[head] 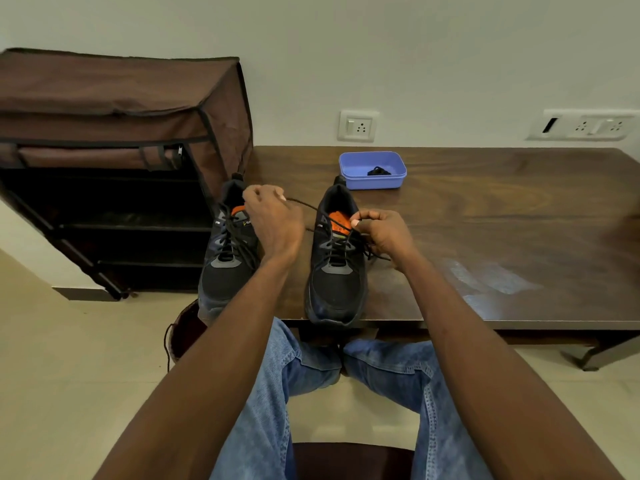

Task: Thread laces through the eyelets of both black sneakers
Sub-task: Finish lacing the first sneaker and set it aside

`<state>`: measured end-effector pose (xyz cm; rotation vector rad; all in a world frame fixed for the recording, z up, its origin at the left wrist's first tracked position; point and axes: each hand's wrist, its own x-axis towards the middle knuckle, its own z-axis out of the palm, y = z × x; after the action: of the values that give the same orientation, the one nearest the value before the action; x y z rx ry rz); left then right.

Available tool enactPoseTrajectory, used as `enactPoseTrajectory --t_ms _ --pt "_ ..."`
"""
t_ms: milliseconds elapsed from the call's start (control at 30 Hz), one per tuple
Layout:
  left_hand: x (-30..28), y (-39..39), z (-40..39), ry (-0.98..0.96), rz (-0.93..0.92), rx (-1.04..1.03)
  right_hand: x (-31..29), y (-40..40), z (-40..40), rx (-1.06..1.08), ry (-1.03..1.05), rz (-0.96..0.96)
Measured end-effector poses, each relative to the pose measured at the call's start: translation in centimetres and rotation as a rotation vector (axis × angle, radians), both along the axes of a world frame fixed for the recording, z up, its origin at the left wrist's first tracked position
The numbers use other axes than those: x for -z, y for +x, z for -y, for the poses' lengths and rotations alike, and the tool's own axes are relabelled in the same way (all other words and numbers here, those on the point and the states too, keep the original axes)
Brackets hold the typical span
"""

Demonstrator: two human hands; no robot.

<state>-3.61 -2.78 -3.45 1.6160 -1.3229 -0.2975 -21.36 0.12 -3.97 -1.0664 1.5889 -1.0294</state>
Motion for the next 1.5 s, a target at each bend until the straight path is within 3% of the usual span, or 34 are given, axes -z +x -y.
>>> enactPoseTrajectory --t_ms 200,333,467,633,700,800,1000,1133,1400,1500 --pt "0.7 -1.9 0.1 0.108 0.359 0.462 -0.1 -0.1 -0.2 -0.003 -0.017 0.004" --pt "1.7 -2.3 0.3 0.196 0.531 0.586 0.1 -0.2 -0.2 -0.008 -0.026 0.003" --pt "1.6 -2.1 0.6 0.056 0.295 0.55 -0.2 -0.2 -0.3 -0.003 -0.028 0.007" --pt "-0.5 -0.6 0.7 -0.219 -0.215 0.014 -0.1 -0.1 -0.2 -0.012 0.0 0.024" --pt "-0.8 -0.1 0.5 -0.219 -0.3 -0.086 -0.1 -0.1 -0.2 -0.014 -0.003 0.009" --pt "0.1 0.3 0.4 -0.125 -0.05 -0.075 -0.1 -0.1 -0.1 -0.01 -0.003 -0.015" --pt "0.7 -1.4 0.2 0.068 0.3 0.49 0.3 -0.1 0.0 -0.013 -0.016 -0.009" --pt "1.4 -2.0 0.3 0.227 0.464 0.668 0.3 -0.1 0.1 -0.014 -0.023 -0.024" --pt "0.7 -2.1 -0.4 0.278 0.12 0.651 0.3 -0.2 0.0 -0.025 -0.028 -0.004" --pt "0.2 -1.1 0.1 0.293 -0.215 0.476 0.0 -0.2 0.0 -0.021 -0.013 -0.002"
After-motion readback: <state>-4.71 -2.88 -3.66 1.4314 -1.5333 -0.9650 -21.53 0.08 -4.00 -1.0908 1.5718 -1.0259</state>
